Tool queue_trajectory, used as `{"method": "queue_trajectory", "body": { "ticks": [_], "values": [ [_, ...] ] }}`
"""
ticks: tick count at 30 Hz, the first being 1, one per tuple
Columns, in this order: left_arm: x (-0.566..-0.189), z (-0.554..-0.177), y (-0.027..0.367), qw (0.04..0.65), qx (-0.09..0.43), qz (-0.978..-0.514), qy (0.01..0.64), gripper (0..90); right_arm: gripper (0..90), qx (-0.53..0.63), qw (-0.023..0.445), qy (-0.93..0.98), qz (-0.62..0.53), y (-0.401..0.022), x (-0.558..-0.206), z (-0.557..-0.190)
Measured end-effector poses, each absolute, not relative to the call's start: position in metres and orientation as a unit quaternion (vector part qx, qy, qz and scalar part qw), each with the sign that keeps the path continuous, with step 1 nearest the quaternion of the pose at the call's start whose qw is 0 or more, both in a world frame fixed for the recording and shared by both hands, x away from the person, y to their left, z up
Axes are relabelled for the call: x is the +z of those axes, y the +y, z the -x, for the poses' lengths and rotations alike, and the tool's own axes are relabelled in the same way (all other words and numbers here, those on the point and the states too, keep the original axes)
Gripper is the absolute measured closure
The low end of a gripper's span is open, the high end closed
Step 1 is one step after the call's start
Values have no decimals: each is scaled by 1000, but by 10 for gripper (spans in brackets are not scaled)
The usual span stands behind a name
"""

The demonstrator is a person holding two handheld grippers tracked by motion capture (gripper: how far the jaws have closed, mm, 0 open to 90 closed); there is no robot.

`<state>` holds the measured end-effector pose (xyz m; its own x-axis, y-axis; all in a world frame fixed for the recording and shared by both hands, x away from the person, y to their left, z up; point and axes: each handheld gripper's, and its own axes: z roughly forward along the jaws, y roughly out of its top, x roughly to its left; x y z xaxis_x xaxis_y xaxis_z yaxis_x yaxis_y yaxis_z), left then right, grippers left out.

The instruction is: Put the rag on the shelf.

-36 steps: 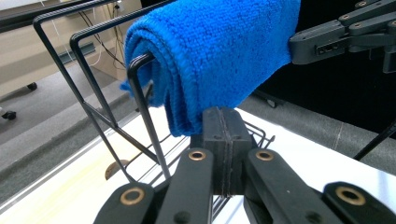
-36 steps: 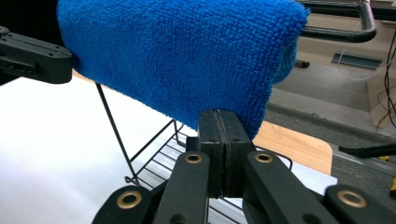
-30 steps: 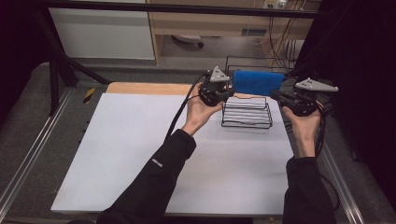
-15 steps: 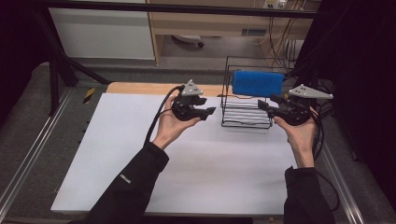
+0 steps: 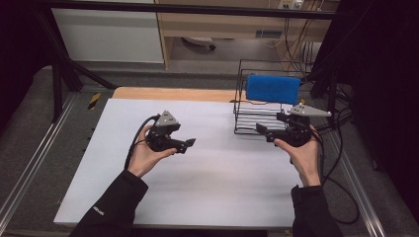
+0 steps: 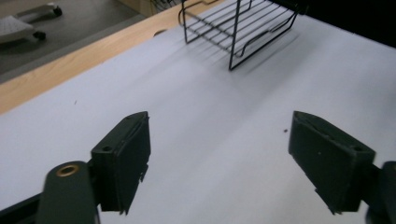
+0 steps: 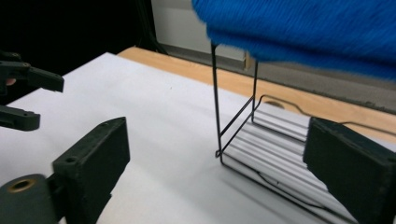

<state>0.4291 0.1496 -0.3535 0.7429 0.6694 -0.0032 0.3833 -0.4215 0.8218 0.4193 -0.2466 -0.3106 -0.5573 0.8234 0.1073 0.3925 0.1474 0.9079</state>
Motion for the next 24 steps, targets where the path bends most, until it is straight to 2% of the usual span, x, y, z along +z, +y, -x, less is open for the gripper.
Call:
{"method": "queue_trajectory", "body": {
  "ticks": [9, 24],
  "values": [
    [-382, -404, 196, 426, 167, -819, 346, 101, 24, 506, 197, 732, -411, -240, -339, -404],
    [-423, -376, 249, 417, 171, -804, 388, 76, 6, 489, 149, 756, -409, -241, -400, -382]
  ]
}}
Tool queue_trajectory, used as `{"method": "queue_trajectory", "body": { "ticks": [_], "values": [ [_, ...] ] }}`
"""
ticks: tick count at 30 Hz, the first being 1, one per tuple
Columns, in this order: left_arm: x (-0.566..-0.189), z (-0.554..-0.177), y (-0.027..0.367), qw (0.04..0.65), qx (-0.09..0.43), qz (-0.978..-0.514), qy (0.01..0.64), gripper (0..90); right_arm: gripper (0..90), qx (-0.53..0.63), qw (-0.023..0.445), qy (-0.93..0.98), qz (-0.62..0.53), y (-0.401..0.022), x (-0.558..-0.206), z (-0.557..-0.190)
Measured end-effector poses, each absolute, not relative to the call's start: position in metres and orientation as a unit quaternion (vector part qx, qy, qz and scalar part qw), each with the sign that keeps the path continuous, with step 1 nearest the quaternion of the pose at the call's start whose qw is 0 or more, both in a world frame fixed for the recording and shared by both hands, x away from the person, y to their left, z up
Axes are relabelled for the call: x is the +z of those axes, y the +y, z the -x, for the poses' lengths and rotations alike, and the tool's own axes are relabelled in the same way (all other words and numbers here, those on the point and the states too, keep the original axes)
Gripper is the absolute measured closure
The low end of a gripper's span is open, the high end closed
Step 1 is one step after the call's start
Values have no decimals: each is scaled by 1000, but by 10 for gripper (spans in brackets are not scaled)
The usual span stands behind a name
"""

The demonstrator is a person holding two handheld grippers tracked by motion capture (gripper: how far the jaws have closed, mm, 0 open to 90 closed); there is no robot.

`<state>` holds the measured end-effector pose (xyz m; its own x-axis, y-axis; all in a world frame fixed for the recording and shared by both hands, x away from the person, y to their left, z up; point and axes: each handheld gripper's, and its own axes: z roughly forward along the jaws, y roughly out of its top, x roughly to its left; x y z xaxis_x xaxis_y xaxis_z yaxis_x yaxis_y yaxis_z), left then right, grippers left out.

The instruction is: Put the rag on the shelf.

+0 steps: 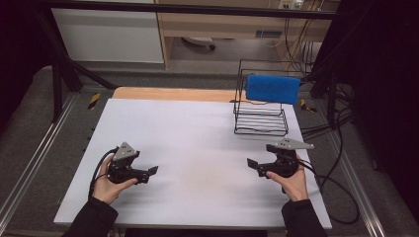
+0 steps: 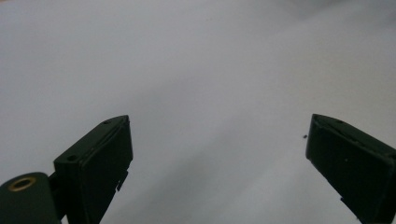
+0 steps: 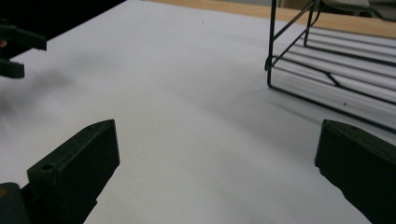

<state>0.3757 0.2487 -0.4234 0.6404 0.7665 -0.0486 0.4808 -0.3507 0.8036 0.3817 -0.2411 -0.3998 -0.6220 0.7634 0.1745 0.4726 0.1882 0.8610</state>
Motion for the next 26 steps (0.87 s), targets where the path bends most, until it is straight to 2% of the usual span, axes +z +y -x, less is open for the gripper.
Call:
{"method": "queue_trajectory", "body": {
  "ticks": [13, 26],
  "values": [
    [-440, -361, 258, 414, 161, -815, 373, 76, 7, 474, 119, 775, -401, -261, -436, -365],
    [-445, -359, 264, 417, 157, -812, 376, 76, 7, 459, 108, 785, -401, -263, -445, -361]
  ]
}}
